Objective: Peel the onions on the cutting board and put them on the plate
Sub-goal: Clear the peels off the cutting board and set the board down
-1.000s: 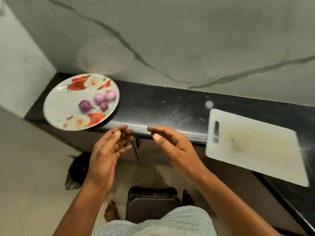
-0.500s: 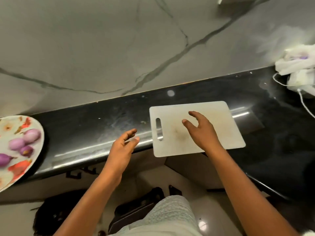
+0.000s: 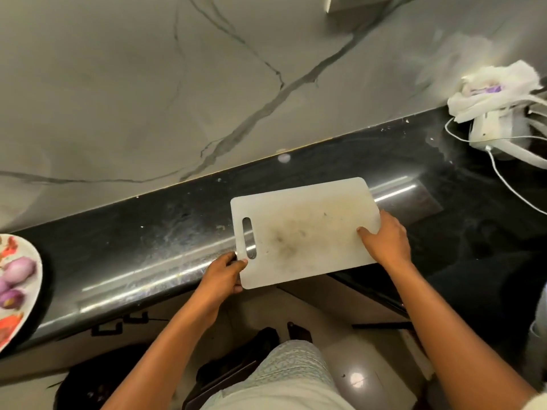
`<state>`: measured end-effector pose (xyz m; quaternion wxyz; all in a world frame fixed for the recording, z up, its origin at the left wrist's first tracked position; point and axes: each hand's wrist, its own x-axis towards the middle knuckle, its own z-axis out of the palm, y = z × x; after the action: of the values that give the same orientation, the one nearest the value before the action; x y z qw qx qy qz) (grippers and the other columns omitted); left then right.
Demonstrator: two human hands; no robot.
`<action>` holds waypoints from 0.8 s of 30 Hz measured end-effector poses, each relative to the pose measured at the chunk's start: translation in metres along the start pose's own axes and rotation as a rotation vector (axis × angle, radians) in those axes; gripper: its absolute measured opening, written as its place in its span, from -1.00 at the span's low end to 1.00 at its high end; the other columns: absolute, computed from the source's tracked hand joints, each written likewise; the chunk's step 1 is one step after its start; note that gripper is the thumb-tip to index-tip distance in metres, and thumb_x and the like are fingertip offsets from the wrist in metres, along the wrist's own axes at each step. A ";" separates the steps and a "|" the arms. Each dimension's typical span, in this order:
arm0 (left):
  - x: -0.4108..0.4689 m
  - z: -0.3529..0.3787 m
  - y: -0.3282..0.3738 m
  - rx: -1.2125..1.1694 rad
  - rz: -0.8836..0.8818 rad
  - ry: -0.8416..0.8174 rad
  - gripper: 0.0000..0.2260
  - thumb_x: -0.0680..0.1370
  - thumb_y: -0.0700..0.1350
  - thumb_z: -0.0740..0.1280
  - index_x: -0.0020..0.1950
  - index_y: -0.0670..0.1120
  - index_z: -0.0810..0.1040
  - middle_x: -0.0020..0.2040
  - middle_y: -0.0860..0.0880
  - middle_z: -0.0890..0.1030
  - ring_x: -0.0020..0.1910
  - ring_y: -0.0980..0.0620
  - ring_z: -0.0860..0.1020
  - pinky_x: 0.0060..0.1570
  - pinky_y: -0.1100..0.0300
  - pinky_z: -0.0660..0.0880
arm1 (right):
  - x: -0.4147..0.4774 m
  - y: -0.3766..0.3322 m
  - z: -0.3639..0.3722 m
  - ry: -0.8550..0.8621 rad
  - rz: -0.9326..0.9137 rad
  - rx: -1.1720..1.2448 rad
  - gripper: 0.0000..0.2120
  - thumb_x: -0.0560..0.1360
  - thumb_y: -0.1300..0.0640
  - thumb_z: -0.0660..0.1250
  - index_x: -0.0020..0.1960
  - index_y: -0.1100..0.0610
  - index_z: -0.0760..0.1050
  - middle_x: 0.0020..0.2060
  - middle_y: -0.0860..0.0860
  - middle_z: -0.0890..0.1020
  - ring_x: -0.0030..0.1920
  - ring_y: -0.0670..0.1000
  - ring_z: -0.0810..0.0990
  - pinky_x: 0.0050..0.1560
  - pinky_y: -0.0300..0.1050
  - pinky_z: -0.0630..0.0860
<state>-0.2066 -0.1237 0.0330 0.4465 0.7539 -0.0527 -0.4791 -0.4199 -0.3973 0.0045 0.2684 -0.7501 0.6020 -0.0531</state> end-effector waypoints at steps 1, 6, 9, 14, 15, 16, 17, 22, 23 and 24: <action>0.000 -0.001 -0.001 0.038 0.025 0.008 -0.77 0.74 -0.13 0.25 0.38 -0.01 0.55 0.16 -0.02 0.73 0.09 -0.02 0.70 0.10 0.05 0.64 | 0.001 -0.001 -0.002 0.004 0.009 0.026 -0.42 0.54 -0.06 0.45 0.48 0.10 0.39 0.35 0.17 0.52 0.35 0.25 0.51 0.22 0.23 0.55; -0.006 -0.021 -0.008 0.115 0.147 0.176 -0.67 0.69 -0.31 0.28 0.38 -0.04 0.62 0.08 0.05 0.70 0.03 0.08 0.68 -0.01 0.12 0.69 | 0.005 -0.015 -0.005 -0.019 0.172 0.241 -0.44 0.54 -0.03 0.48 0.45 0.15 0.45 0.30 0.16 0.59 0.24 0.25 0.58 0.12 0.12 0.53; -0.014 -0.044 -0.012 0.112 0.167 0.219 -0.63 0.62 -0.35 0.35 0.30 0.03 0.68 0.05 0.00 0.72 0.02 0.03 0.71 0.01 0.12 0.69 | -0.001 -0.030 0.005 -0.038 0.194 0.320 -0.51 0.53 -0.02 0.49 0.38 0.15 0.53 0.21 0.15 0.63 0.11 0.20 0.58 0.05 0.09 0.53; -0.031 -0.091 -0.023 0.035 0.173 0.320 -0.62 0.58 -0.38 0.40 0.20 0.07 0.69 0.02 0.03 0.73 0.02 0.07 0.70 -0.09 0.25 0.63 | -0.018 -0.073 0.031 -0.075 0.130 0.366 -0.46 0.45 -0.06 0.53 0.37 0.05 0.53 0.21 0.09 0.62 0.17 0.21 0.60 0.14 0.22 0.62; -0.034 -0.103 -0.026 -0.004 0.162 0.348 -0.63 0.58 -0.39 0.39 0.18 0.07 0.69 0.02 0.03 0.74 0.02 0.07 0.70 -0.08 0.24 0.64 | -0.022 -0.084 0.038 -0.101 0.107 0.373 -0.45 0.46 -0.05 0.53 0.39 0.04 0.51 0.21 0.08 0.62 0.16 0.19 0.61 0.13 0.22 0.62; -0.034 -0.115 -0.029 -0.035 0.145 0.375 -0.64 0.59 -0.39 0.38 0.19 0.04 0.69 0.04 0.01 0.74 0.03 0.04 0.70 -0.04 0.19 0.66 | -0.024 -0.095 0.045 -0.124 0.072 0.377 -0.45 0.47 -0.04 0.53 0.40 0.04 0.49 0.21 0.07 0.61 0.15 0.18 0.61 0.12 0.20 0.63; -0.036 -0.129 -0.032 -0.063 0.129 0.410 -0.64 0.59 -0.40 0.37 0.24 0.00 0.68 0.07 -0.03 0.74 0.06 -0.01 0.71 0.01 0.11 0.68 | -0.028 -0.107 0.055 -0.154 0.035 0.371 -0.45 0.47 -0.04 0.53 0.40 0.05 0.49 0.20 0.07 0.61 0.14 0.17 0.62 0.11 0.19 0.63; -0.034 -0.186 -0.044 -0.105 0.066 0.569 -0.60 0.59 -0.44 0.30 0.35 -0.12 0.64 0.01 -0.03 0.70 -0.03 0.00 0.66 -0.11 0.13 0.63 | -0.041 -0.162 0.096 -0.298 -0.104 0.332 -0.48 0.44 -0.07 0.55 0.34 0.04 0.53 0.20 0.07 0.61 0.11 0.15 0.64 0.11 0.18 0.66; -0.035 -0.197 -0.046 -0.118 0.052 0.594 -0.59 0.59 -0.44 0.30 0.36 -0.13 0.63 0.02 -0.04 0.69 -0.03 0.00 0.65 -0.14 0.16 0.60 | -0.043 -0.173 0.104 -0.322 -0.124 0.304 -0.46 0.42 -0.09 0.55 0.33 0.03 0.53 0.21 0.08 0.60 0.11 0.15 0.64 0.11 0.18 0.66; -0.032 -0.204 -0.049 -0.120 0.035 0.602 -0.59 0.59 -0.43 0.30 0.37 -0.13 0.63 0.06 -0.06 0.68 -0.02 -0.02 0.65 -0.15 0.16 0.59 | -0.043 -0.177 0.110 -0.332 -0.138 0.285 -0.45 0.40 -0.09 0.56 0.33 0.02 0.54 0.22 0.08 0.59 0.10 0.16 0.64 0.10 0.18 0.67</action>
<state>-0.0835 0.0485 0.0481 0.4941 0.8331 0.0974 -0.2288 -0.2321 -0.2967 0.0039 0.4626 -0.7426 0.4832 -0.0319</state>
